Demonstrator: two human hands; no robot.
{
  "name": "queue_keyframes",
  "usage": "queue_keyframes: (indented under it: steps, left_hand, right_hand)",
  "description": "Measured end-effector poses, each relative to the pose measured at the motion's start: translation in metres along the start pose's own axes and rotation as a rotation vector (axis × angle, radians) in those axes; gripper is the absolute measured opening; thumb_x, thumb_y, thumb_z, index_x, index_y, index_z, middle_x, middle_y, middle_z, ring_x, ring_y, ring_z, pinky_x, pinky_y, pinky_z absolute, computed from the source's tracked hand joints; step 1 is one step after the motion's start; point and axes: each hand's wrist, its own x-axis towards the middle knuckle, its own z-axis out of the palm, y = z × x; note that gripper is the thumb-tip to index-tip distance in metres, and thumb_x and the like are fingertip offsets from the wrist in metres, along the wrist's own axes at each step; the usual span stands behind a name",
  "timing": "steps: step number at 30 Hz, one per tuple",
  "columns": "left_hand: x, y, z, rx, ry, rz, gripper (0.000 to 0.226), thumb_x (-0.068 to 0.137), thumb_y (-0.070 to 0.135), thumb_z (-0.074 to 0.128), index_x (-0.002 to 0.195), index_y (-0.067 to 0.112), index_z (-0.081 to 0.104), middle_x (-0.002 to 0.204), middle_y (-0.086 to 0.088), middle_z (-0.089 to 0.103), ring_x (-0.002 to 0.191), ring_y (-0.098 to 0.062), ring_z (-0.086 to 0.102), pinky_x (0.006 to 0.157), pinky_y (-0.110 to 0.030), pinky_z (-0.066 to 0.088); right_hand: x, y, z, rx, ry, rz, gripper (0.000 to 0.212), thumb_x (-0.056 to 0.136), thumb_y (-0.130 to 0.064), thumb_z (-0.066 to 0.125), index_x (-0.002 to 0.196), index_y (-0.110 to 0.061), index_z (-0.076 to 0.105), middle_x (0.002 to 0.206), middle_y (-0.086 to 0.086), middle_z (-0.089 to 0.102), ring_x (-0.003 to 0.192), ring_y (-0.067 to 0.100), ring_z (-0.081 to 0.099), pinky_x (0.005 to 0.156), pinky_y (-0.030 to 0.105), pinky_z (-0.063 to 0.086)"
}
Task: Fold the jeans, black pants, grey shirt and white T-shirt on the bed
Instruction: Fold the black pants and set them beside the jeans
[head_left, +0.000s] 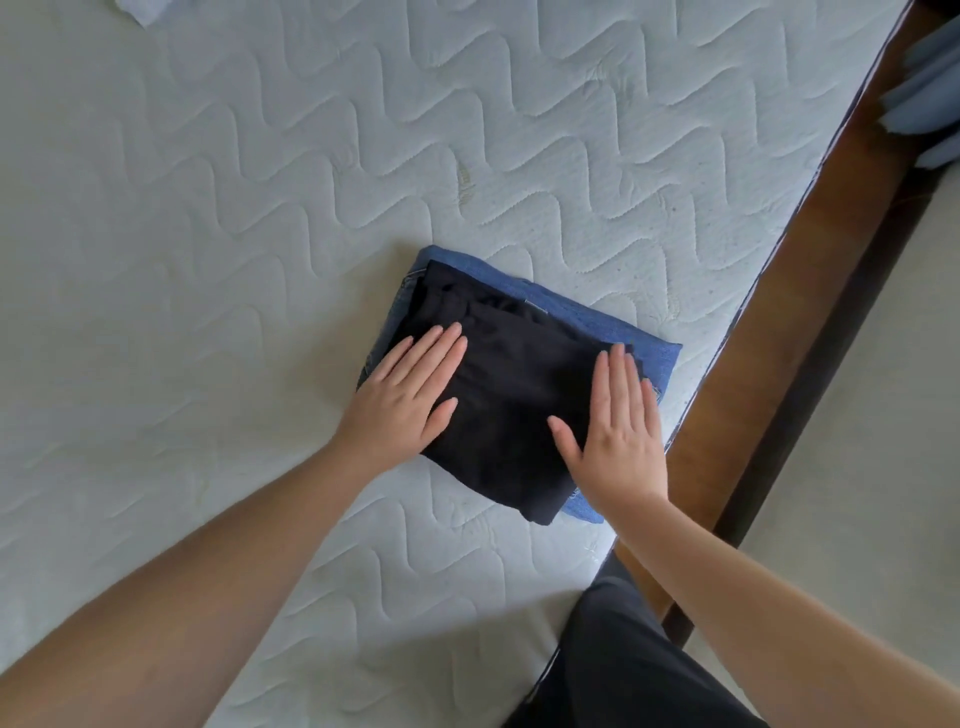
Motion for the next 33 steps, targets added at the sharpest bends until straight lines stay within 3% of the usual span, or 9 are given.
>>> queue_keyframes:
  steps: [3,7,12,16,20,24,26,30,33]
  left_hand:
    - [-0.039,0.028,0.003,0.003,0.012,-0.118,0.058,0.105,0.031,0.03,0.155,0.008,0.014,0.164,-0.007,0.01,0.15,-0.023,0.013,0.122,-0.042,0.015]
    - [-0.069,0.05,0.011,0.072,-0.111,-0.166,0.059,0.106,0.037,0.028,0.156,0.011,0.011,0.164,-0.008,0.006,0.151,-0.023,0.008,0.122,-0.044,0.015]
    - [-0.083,0.049,0.009,0.144,-0.175,-0.191,0.057,0.105,0.036,0.023,0.157,0.015,0.009,0.165,-0.006,0.003,0.151,-0.021,0.005,0.121,-0.047,0.013]
    - [-0.108,0.058,-0.001,0.133,-0.249,-0.272,0.064,0.099,0.024,0.037,0.157,0.014,0.012,0.165,-0.006,0.003,0.151,-0.023,0.005,0.12,-0.05,0.013]
    - [-0.143,0.092,-0.023,0.0,-0.379,-0.44,0.065,0.095,0.026,0.051,0.154,0.015,0.026,0.16,-0.01,0.024,0.146,-0.028,0.026,0.118,-0.047,0.025]
    - [-0.166,0.13,-0.07,-0.077,-0.378,-0.483,0.055,0.1,0.038,0.029,0.147,0.015,0.041,0.147,-0.014,0.046,0.136,-0.032,0.043,0.108,-0.043,0.039]
    - [-0.179,0.149,-0.099,-0.095,-0.29,-0.523,0.054,0.099,0.039,0.031,0.144,0.015,0.047,0.144,-0.013,0.05,0.134,-0.032,0.045,0.107,-0.046,0.041]
    - [-0.213,0.2,-0.158,-0.12,-0.168,-0.602,0.055,0.098,0.043,0.032,0.145,0.017,0.046,0.146,-0.011,0.047,0.136,-0.032,0.042,0.103,-0.051,0.041]
    - [-0.247,0.245,-0.198,-0.123,-0.141,-0.669,0.058,0.097,0.049,0.029,0.145,0.021,0.046,0.148,-0.009,0.046,0.139,-0.032,0.04,0.105,-0.055,0.04]
  right_hand:
    - [-0.021,-0.041,0.004,0.058,-0.012,-0.169,0.078,0.099,-0.054,0.031,0.156,-0.008,0.006,0.164,0.009,0.004,0.151,0.021,0.001,0.123,0.04,0.004]
    - [-0.038,-0.073,0.019,0.021,-0.129,-0.319,0.07,0.099,-0.046,0.037,0.155,-0.01,0.015,0.163,0.005,0.01,0.15,0.02,0.01,0.122,0.041,0.013]
    - [-0.049,-0.037,0.03,-0.168,-0.294,-0.378,0.07,0.103,-0.05,0.024,0.155,-0.015,-0.007,0.162,0.0,-0.012,0.15,0.017,-0.007,0.121,0.037,-0.009]
    - [-0.065,-0.009,0.017,-0.266,-0.354,-0.389,0.071,0.101,-0.055,0.017,0.155,-0.016,-0.009,0.163,0.001,-0.012,0.15,0.02,-0.01,0.119,0.04,-0.01]
    - [-0.088,-0.004,-0.014,-0.287,-0.424,-0.409,0.07,0.1,-0.057,0.016,0.156,-0.019,-0.003,0.164,0.003,-0.004,0.151,0.025,-0.004,0.117,0.041,-0.006]
    - [-0.123,-0.011,-0.062,-0.255,-0.356,-0.46,0.071,0.099,-0.061,0.015,0.156,-0.022,0.0,0.164,0.004,0.004,0.151,0.026,0.002,0.118,0.04,-0.002]
    - [-0.144,-0.016,-0.091,-0.274,-0.275,-0.514,0.071,0.098,-0.061,0.016,0.156,-0.021,0.005,0.164,0.004,0.009,0.151,0.027,0.004,0.117,0.041,-0.005]
    - [-0.203,-0.027,-0.142,-0.308,-0.208,-0.621,0.069,0.099,-0.06,0.02,0.153,-0.019,0.027,0.16,0.006,0.025,0.149,0.028,0.018,0.119,0.043,0.002]
    - [-0.243,-0.031,-0.176,-0.308,-0.119,-0.685,0.066,0.099,-0.058,0.023,0.143,-0.016,0.049,0.149,0.009,0.045,0.141,0.03,0.037,0.116,0.047,0.019]
